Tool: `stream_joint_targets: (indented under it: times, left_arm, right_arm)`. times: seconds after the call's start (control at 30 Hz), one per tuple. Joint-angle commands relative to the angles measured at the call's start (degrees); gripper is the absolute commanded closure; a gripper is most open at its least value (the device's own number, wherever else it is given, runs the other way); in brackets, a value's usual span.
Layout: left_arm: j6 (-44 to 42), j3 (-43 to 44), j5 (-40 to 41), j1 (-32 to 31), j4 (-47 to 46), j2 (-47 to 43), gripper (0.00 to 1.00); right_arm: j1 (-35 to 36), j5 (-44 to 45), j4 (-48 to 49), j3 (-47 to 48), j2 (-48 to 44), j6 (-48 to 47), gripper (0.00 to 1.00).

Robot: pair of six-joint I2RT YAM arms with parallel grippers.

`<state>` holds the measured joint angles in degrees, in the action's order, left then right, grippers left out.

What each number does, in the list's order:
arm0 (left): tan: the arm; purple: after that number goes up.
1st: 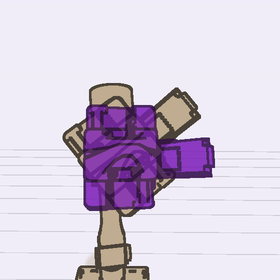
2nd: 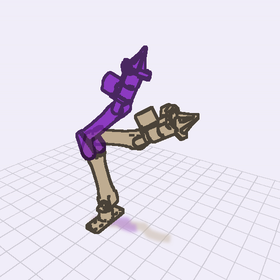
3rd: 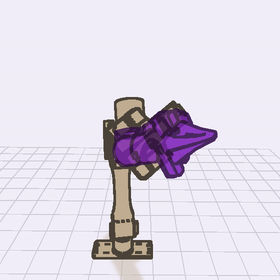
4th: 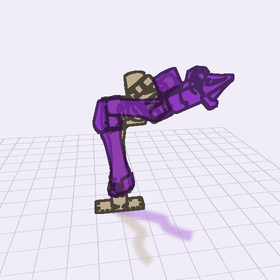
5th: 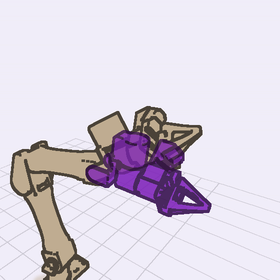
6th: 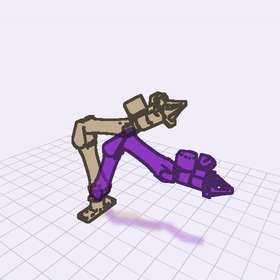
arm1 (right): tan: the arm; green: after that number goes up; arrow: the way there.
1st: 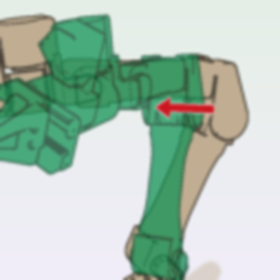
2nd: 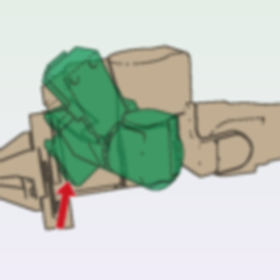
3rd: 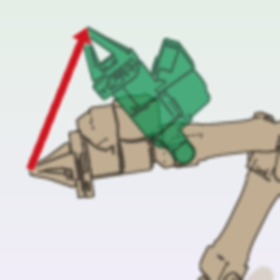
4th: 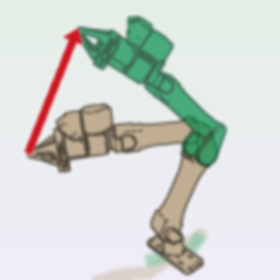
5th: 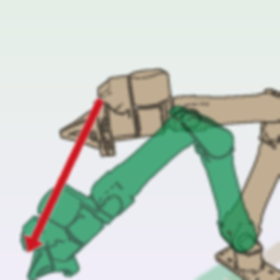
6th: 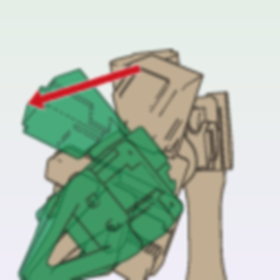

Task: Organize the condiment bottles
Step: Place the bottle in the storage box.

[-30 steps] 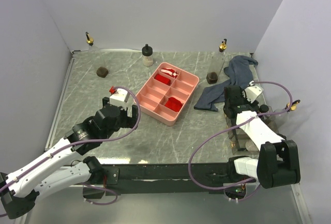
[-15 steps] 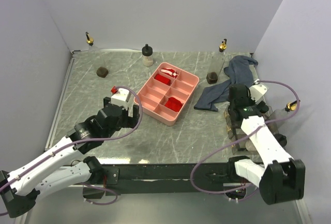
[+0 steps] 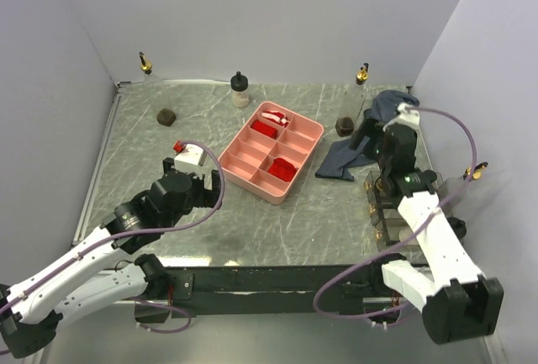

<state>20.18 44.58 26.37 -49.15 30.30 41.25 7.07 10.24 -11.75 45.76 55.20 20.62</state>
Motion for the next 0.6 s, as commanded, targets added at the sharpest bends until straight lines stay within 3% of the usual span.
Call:
stream_joint_targets:
  times: [0.0,0.33,0.57]
  left_arm:
    - [-0.8,0.0,0.1,0.3,-0.9,-1.0,0.03]
    - [-0.8,0.1,0.3,0.3,-1.0,-1.2,0.03]
    - [-1.1,0.1,-0.1,0.3,-0.9,0.2,0.03]
  right_arm:
    - [-0.3,-7.8,10.2,8.8,6.5,-5.9,0.04]
    - [-0.6,-2.3,18.2,22.3,27.9,-14.1,0.21]
    - [-0.7,-1.4,22.5,26.7,34.7,-16.2,0.26]
